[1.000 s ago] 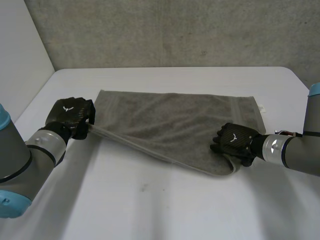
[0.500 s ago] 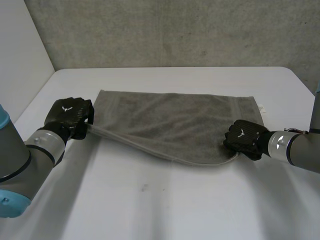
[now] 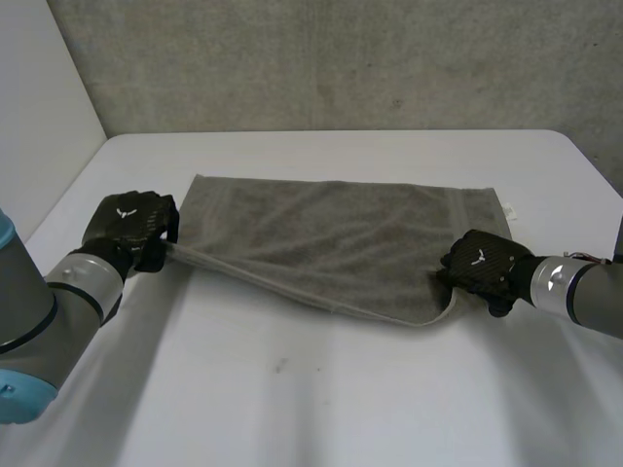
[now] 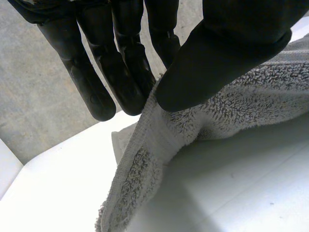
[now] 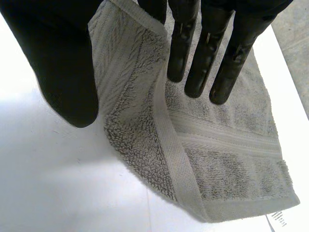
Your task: Fold the towel.
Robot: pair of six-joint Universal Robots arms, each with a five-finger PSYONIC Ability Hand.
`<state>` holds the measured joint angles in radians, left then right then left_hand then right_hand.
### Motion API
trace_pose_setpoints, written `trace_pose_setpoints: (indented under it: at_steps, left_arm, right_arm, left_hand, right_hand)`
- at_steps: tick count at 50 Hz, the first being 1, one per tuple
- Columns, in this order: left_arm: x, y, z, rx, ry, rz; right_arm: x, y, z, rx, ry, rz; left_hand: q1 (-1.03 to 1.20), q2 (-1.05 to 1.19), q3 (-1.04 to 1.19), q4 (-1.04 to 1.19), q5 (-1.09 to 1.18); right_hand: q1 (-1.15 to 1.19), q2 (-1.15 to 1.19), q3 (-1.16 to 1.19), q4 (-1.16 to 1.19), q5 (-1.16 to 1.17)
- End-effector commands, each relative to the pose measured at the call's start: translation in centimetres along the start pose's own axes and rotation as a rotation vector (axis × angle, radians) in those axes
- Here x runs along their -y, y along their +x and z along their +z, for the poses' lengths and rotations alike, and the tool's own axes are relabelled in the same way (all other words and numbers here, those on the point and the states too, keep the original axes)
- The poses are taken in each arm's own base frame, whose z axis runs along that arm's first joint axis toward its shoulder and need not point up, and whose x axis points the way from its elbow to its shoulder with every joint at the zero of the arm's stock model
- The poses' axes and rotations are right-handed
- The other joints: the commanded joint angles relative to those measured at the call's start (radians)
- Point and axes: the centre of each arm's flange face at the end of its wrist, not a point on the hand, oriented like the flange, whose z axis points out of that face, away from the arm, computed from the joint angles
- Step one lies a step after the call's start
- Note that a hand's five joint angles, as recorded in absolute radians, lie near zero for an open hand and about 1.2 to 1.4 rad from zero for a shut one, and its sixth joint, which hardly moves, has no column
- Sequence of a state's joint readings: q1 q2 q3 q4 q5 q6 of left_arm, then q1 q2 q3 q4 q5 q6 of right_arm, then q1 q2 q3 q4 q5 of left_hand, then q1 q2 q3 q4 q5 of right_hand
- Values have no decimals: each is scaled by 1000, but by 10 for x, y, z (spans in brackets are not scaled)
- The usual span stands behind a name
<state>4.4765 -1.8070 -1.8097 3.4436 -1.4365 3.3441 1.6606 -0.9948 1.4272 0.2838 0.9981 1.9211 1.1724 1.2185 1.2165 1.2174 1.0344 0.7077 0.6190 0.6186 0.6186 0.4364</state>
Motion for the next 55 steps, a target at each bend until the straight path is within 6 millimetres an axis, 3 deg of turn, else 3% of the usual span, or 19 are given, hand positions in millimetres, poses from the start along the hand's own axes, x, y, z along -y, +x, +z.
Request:
trace_pose_setpoints:
  at_steps: [1,9,12,13,14,18,21,22,23,24,26,31,34,37,42,43,47,51,55]
  left_arm:
    - [-1,0,0,-2,-3,0]
    - [4,1,-2,-1,12,10]
    - [20,0,-7,3,56,20]
    - [37,-3,-12,16,112,27]
    - [37,-3,-12,17,113,27]
    - [87,-12,-33,54,275,48]
    - [125,-17,-52,79,388,63]
    - [125,-17,-52,79,389,64]
    - [143,-20,-62,88,430,68]
    - [159,-22,-70,94,460,73]
    - [173,-24,-77,98,481,74]
    - [203,-30,-89,104,486,76]
    - [204,-31,-83,95,428,69]
    - [181,-30,-56,63,289,54]
    - [138,-27,-17,21,97,29]
    - [123,-24,-4,5,44,26]
    - [97,-21,22,-16,-32,50]
    - [79,-18,56,-31,-57,94]
    - [90,-18,75,-26,1,105]
  right_arm:
    - [-1,1,3,-30,11,-29]
    - [13,22,-6,-151,57,-16]
    - [34,43,-27,-234,110,44]
    - [34,43,-27,-234,110,45]
    - [45,54,-40,-283,140,78]
    - [76,90,-83,-439,226,150]
    - [86,100,-97,-489,253,163]
    - [97,110,-115,-547,280,169]
    - [107,121,-136,-624,301,171]
    - [107,121,-136,-624,302,171]
    - [125,141,-183,-797,329,170]
    - [132,153,-219,-912,299,195]
    - [124,149,-213,-857,238,242]
    - [114,145,-202,-808,190,271]
    - [83,110,-129,-518,-1,284]
    - [83,110,-129,-517,-2,284]
    - [65,93,-84,-432,-122,254]
    - [59,99,-59,-451,-135,250]
    - [67,122,-33,-568,-19,238]
  left_hand:
    - [224,178,180,179,187]
    - [224,178,180,179,187]
    - [224,178,180,179,187]
    - [224,178,180,179,187]
    - [224,178,180,179,187]
    - [224,178,180,179,187]
    - [224,178,180,179,187]
    - [224,178,180,179,187]
    - [224,178,180,179,187]
    - [224,178,180,179,187]
    - [224,178,180,179,187]
    - [224,178,180,179,187]
    - [224,178,180,179,187]
    - [224,178,180,179,187]
    - [224,178,180,179,187]
    - [224,178,180,179,187]
    - [224,178,180,179,187]
    - [224,178,180,179,187]
    - [224,178,180,179,187]
  right_hand:
    - [686,774,775,775,783]
    - [689,777,778,778,785]
    - [689,777,778,778,785]
    - [689,777,778,778,785]
    - [689,777,778,778,785]
    - [689,777,778,778,785]
    - [689,777,778,778,785]
    - [689,777,778,778,785]
    - [689,777,778,778,785]
    - [689,777,778,778,785]
    - [689,777,778,778,785]
    - [689,777,778,778,785]
    - [689,777,778,778,785]
    - [689,777,778,778,785]
    - [689,777,778,778,785]
    - [689,777,778,778,785]
    - [689,777,778,778,785]
    - [689,777,778,778,785]
    - [689,777,778,778,785]
